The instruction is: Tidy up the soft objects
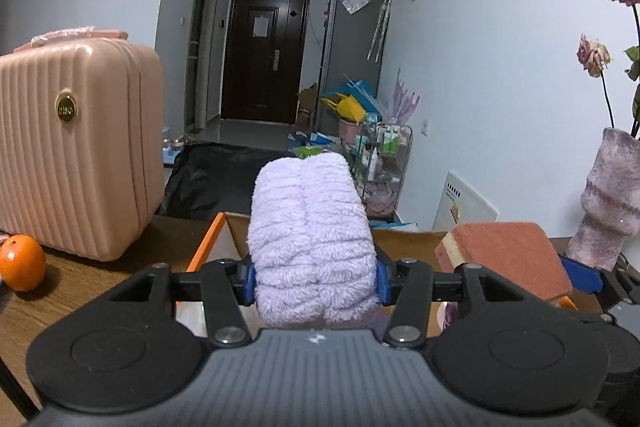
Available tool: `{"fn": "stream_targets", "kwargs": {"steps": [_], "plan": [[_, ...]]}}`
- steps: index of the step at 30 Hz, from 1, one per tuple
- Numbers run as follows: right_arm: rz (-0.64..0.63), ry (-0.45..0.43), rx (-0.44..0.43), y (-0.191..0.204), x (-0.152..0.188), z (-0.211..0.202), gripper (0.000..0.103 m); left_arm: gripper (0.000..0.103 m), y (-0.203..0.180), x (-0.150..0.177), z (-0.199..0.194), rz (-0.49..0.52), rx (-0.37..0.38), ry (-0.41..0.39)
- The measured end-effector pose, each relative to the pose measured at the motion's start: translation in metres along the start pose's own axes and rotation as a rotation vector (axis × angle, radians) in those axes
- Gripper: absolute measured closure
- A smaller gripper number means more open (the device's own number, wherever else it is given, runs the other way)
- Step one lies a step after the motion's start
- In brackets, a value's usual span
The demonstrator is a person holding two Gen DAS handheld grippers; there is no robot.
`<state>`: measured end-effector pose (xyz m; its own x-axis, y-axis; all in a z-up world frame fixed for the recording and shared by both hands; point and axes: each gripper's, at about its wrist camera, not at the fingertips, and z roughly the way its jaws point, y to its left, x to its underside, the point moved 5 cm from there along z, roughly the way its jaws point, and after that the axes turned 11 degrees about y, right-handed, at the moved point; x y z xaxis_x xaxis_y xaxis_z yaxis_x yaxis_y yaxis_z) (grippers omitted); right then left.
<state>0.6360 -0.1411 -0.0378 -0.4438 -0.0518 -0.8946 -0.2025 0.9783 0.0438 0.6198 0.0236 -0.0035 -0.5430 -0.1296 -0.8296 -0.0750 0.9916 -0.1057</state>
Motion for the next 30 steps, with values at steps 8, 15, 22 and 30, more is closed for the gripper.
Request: {"fn": "stream_targets", "kwargs": {"steps": [8, 15, 22, 30], "plan": [[0.031, 0.027, 0.004, -0.007, 0.002, 0.002, 0.0, 0.0, 0.013, 0.001, -0.009, -0.061, -0.033, -0.04], [0.039, -0.007, 0.016, -0.008, 0.005, -0.007, 0.0, 0.0, 0.018, 0.001, -0.009, -0.077, -0.06, -0.032], [0.047, -0.018, 0.02, -0.011, 0.006, -0.014, 0.0, 0.0, 0.016, 0.004, -0.017, -0.066, -0.073, -0.047], [0.019, -0.028, 0.025, -0.013, 0.016, -0.036, 0.0, 0.0, 0.02, 0.018, -0.041, -0.066, -0.09, -0.074]]}}
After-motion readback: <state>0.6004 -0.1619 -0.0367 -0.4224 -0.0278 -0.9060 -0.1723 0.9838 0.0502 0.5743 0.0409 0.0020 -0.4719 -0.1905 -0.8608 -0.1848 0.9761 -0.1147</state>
